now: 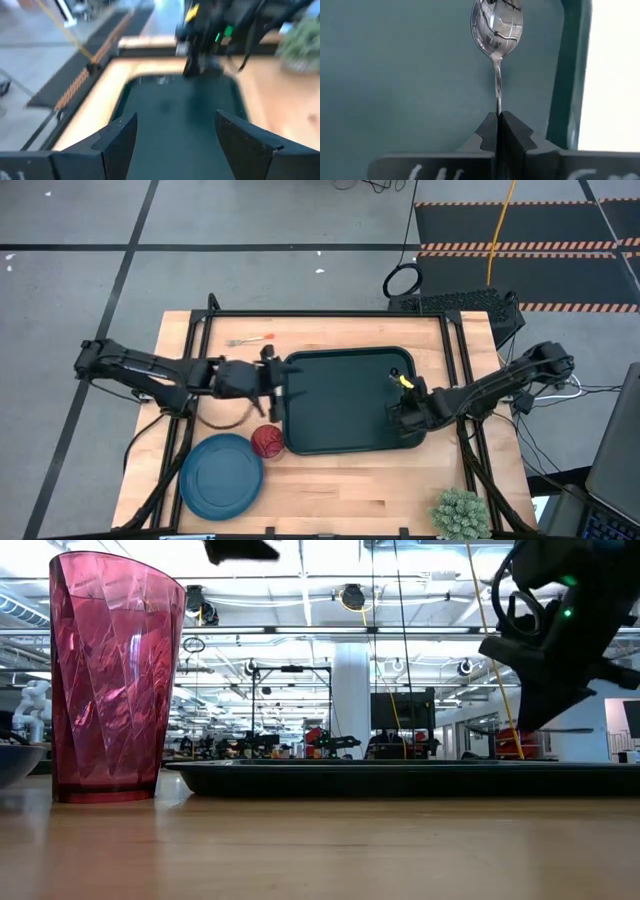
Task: Pick and place plate/cup/fork/spoon on tray
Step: Put the black spoon on the black tray
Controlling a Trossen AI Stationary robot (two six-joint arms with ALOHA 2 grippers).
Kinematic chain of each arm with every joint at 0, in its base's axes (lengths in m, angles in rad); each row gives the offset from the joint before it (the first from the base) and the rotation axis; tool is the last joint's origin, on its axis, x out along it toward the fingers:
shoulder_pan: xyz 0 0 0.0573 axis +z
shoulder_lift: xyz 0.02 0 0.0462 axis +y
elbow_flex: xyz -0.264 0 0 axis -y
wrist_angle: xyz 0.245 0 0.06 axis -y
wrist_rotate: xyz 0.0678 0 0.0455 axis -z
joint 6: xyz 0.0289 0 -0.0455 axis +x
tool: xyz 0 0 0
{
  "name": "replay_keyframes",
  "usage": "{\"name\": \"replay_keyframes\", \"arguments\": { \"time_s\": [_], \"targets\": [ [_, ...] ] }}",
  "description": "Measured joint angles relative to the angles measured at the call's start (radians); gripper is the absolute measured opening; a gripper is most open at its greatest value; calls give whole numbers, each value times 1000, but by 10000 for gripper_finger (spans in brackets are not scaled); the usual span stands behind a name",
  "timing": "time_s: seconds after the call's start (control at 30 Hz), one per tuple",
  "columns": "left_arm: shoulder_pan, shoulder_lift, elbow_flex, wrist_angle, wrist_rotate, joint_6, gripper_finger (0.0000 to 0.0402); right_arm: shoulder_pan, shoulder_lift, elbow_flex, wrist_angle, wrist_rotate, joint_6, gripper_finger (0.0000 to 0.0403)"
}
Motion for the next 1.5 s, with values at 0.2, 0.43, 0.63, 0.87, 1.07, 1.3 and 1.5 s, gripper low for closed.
{"name": "replay_keyframes", "arguments": {
  "time_s": [0.2,0.43,0.63,0.87,1.07,1.3,1.5],
  "targets": [
    [-36,-132,-85,176,-1,44,269,-32,4,-17,12,-3,-60,0],
    [-39,-191,-147,216,-87,95,269,-85,3,-34,22,-2,-77,0],
    [-34,-191,-256,413,-105,178,269,-126,4,-98,156,-46,-103,0],
    [-15,-195,-312,658,-105,330,269,-128,4,-107,177,-51,-95,0],
    [-12,-204,-312,704,-94,417,269,-128,30,-107,187,-49,-87,0],
    [-5,-219,-311,656,-94,389,269,-140,72,-107,184,-50,-68,0],
    [-5,-219,-311,647,-94,373,269,-140,102,-107,201,-52,-59,0]
  ]
}}
